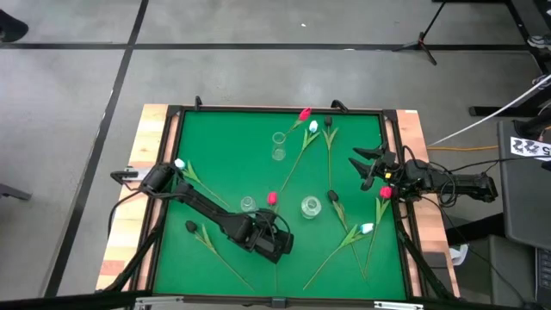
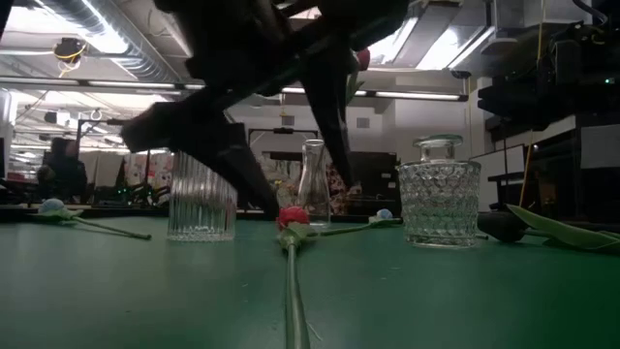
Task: Sort flowers into vase by color
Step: Put the left red tulip into the top transparent vase
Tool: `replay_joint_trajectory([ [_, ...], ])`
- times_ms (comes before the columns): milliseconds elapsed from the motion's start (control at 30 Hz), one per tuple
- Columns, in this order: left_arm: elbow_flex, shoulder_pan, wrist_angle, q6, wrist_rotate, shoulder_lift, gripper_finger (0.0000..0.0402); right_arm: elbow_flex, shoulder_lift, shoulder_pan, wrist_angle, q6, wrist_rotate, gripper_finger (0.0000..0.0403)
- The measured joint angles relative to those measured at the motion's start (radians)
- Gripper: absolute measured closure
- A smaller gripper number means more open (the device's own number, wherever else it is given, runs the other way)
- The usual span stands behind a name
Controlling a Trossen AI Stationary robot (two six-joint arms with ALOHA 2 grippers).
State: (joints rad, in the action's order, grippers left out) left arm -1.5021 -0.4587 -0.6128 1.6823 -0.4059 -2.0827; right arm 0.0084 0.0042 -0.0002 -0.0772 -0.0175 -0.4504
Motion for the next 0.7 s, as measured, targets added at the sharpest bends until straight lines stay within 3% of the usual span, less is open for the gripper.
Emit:
replay_joint_trajectory([
  [333,0.006,0.037,-0.013,-0.011,0.0,-0.001,0.0164,0.0,0.0,0.0,0.0,0.0,-0.001,0.021],
  [700,0.006,0.0,-0.032,0.123,0.02,-0.032,0.0164,0.0,0.0,0.0,0.0,0.0,-0.001,0.021],
])
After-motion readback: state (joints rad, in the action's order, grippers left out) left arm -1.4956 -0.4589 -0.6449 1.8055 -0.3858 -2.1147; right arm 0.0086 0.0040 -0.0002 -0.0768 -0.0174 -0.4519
